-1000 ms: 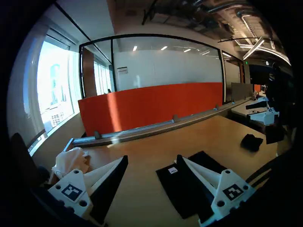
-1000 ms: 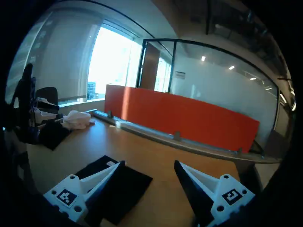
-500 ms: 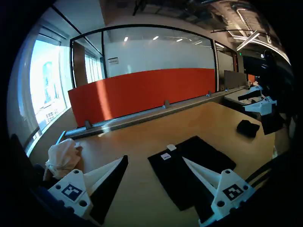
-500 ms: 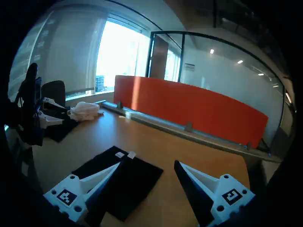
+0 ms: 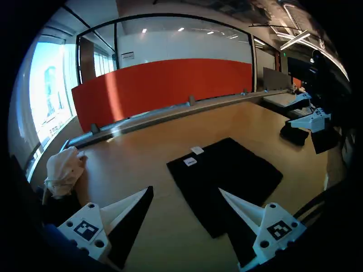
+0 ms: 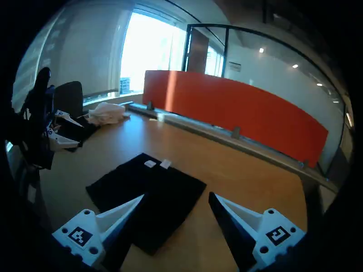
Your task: Fold towel
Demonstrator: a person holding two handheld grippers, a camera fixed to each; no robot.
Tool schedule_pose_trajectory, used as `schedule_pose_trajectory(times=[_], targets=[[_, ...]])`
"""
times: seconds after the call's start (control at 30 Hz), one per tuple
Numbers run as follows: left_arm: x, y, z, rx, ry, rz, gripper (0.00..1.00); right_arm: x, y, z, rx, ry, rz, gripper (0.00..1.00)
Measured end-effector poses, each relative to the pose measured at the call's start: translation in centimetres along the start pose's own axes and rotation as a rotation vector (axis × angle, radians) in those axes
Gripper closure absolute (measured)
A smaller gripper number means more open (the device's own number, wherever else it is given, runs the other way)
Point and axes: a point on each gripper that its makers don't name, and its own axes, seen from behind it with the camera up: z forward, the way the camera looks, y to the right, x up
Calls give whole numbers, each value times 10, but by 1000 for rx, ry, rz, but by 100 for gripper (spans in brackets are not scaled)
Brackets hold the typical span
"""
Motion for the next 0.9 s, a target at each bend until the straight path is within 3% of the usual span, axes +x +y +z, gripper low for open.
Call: schedule_pose_trajectory(times=[0.27,0.9], targets=[[-41,15,15,-38,-83,27,5,-43,-15,15,38,-71,-18,0],[-114,48,36,-129,-245,18,5,-133,-38,31,97,-246,-31,1]])
